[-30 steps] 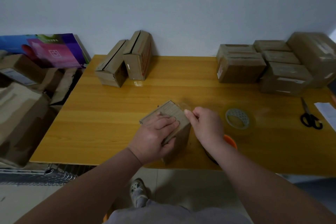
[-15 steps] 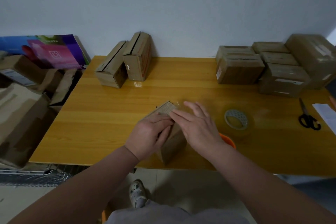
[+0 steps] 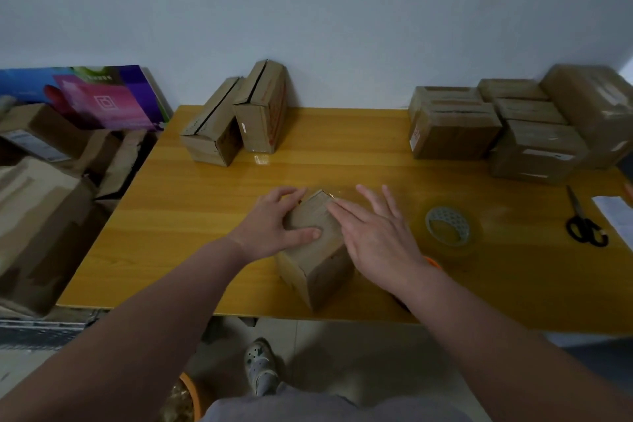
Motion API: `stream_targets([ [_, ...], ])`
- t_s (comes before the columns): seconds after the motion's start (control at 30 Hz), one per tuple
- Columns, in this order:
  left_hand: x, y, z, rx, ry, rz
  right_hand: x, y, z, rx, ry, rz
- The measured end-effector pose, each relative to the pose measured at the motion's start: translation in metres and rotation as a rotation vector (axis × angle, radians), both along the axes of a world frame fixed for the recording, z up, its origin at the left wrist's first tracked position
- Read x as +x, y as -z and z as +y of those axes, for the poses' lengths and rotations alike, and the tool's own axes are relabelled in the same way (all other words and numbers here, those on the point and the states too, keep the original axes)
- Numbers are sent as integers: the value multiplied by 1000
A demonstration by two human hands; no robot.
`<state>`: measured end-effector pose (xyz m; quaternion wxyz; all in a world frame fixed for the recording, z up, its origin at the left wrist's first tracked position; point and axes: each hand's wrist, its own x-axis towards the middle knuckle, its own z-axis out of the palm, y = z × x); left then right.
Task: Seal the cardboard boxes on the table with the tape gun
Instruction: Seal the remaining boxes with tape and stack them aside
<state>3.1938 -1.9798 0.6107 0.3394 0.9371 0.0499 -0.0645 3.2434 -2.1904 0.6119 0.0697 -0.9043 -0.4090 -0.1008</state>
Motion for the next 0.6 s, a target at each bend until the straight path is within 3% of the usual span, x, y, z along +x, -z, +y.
stream_targets([
  [0.27, -1, -3, 0, 65, 114, 31, -1, -2, 0, -10, 8, 39],
  [0.6, -2, -10, -4, 423, 221, 46, -7, -10, -1, -7, 15, 113],
])
